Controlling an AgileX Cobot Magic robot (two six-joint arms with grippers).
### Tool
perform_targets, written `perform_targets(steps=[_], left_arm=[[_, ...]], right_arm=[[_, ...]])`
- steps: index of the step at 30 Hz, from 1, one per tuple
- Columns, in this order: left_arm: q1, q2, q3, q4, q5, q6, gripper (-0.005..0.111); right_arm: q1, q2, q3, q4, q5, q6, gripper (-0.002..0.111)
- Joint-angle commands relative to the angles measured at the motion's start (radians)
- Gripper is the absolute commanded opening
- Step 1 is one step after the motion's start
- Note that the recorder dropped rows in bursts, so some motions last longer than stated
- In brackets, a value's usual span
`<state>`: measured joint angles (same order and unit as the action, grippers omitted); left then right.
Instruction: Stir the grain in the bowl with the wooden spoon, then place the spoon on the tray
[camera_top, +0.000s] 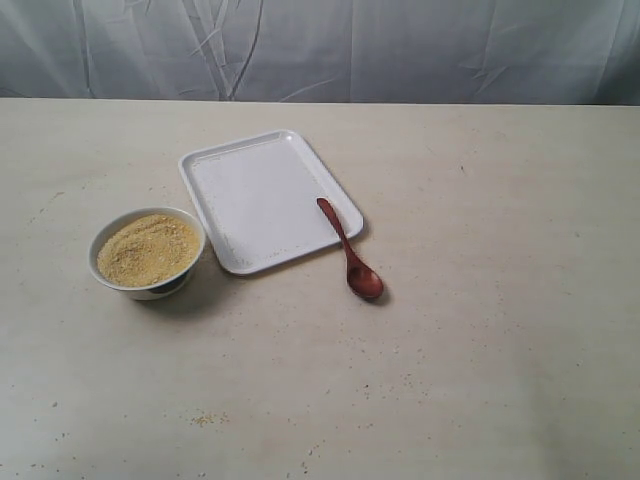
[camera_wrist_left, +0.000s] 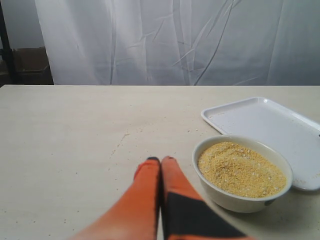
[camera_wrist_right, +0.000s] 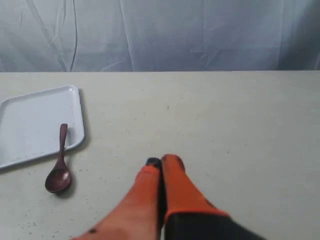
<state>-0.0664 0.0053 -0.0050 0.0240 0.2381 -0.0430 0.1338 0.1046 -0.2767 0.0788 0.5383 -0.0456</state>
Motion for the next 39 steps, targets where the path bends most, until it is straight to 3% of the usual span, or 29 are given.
perform_targets(steps=[1, 10, 17, 39], left_arm=[[0.004, -0.005, 0.005, 0.004, -0.006, 0.000, 0.000], [0.004, -0.005, 0.005, 0.004, -0.006, 0.000, 0.000], [0.004, -0.005, 0.005, 0.004, -0.006, 0.000, 0.000], [0.004, -0.005, 0.005, 0.004, -0.006, 0.000, 0.000]], right_arm=[[-0.004, -0.101, 0.042, 0.000, -0.013, -0.006, -0.001], [-0.004, -0.105, 0.183, -0.002, -0.166, -0.006, -0.001], [-0.004, -0.105, 0.273, -0.002, -0.169, -0.006, -0.001], [-0.004, -0.105, 0.277, 0.000, -0.179, -0.005, -0.001]])
